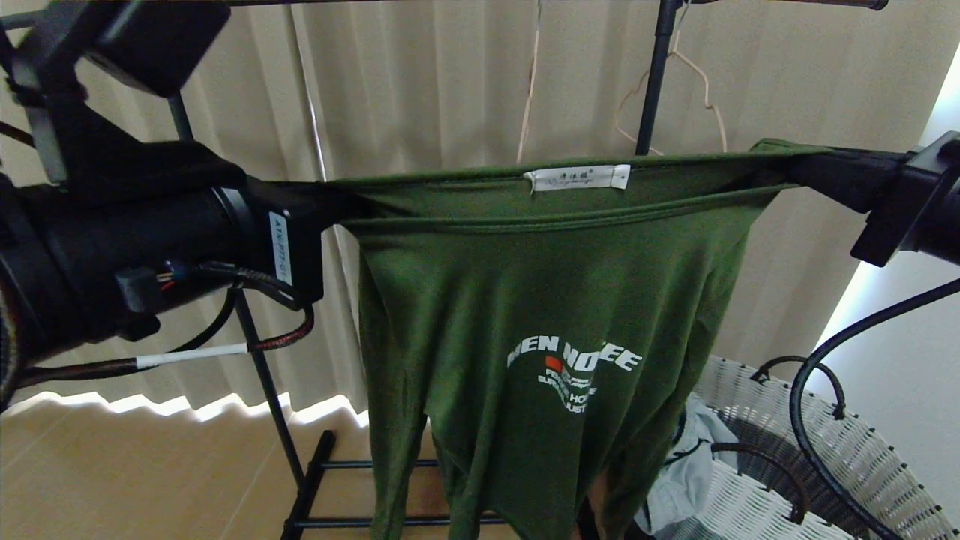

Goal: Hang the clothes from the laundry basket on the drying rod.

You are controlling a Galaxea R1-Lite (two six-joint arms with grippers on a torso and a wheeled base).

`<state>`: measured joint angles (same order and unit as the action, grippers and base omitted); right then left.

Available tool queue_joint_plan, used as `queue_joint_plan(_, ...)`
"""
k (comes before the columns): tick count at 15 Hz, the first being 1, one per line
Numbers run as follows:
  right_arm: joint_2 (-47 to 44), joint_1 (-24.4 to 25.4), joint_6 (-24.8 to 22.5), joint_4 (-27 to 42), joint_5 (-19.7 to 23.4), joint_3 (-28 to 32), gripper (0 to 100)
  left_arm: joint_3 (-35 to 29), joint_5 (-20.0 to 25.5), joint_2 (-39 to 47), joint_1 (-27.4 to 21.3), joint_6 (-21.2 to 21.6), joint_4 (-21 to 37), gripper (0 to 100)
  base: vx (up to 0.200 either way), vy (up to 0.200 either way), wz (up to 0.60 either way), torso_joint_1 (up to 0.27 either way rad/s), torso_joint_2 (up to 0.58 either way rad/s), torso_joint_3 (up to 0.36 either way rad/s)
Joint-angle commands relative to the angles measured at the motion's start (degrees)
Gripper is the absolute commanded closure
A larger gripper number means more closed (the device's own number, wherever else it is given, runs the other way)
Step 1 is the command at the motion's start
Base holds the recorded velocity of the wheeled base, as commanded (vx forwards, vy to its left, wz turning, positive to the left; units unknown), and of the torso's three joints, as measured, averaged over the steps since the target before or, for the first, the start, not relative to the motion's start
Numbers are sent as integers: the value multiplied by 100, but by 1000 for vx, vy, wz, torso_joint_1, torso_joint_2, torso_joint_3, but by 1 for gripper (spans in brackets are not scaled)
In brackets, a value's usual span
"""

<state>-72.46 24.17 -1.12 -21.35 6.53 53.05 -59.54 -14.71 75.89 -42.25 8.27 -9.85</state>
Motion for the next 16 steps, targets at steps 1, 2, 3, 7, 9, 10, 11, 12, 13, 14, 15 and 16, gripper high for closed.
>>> queue_joint_plan(1,-225,0,-2,-63,6,3,100,364,-67,5,42,-106,-17,100,0,0,0,0,0,0)
queue_joint_plan(2,-295,-9,-2,-238,6,3,100,320,-225,14,42,-273,-78,100,0,0,0,0,0,0)
queue_joint_plan(3,-295,-9,-2,-309,6,12,100,162,-207,31,33,-282,-245,100,0,0,0,0,0,0)
queue_joint_plan(7,-181,-44,7,-370,-3,56,100,-286,-234,515,33,-290,-931,100,0,0,0,0,0,0)
queue_joint_plan(9,127,-44,-2,-230,-3,-14,100,-339,-366,840,33,-440,-1177,100,0,0,0,0,0,0)
queue_joint_plan(10,303,-44,-2,-36,6,38,100,-488,-541,972,33,-466,-1186,100,0,0,0,0,0,0)
queue_joint_plan(11,496,-44,-2,315,6,118,100,-664,-647,1130,33,-493,-1186,100,0,0,0,0,0,0)
queue_joint_plan(12,707,-44,-2,737,32,197,100,-858,-656,1280,33,-528,-1186,100,0,0,0,0,0,0)
queue_joint_plan(13,892,-44,7,1018,58,223,100,-1033,-664,1438,42,-572,-1186,100,0,0,0,0,0,0)
queue_joint_plan(14,971,-36,7,1106,67,223,100,-1113,-664,1508,42,-589,-1186,100,0,0,0,0,0,0)
queue_joint_plan(15,1173,61,7,1308,76,144,100,-1376,-664,1745,42,-677,-1186,100,0,0,0,0,0,0)
queue_joint_plan(16,1252,211,7,1414,76,56,100,-1482,-656,1842,33,-730,-1186,100,0,0,0,0,0,0)
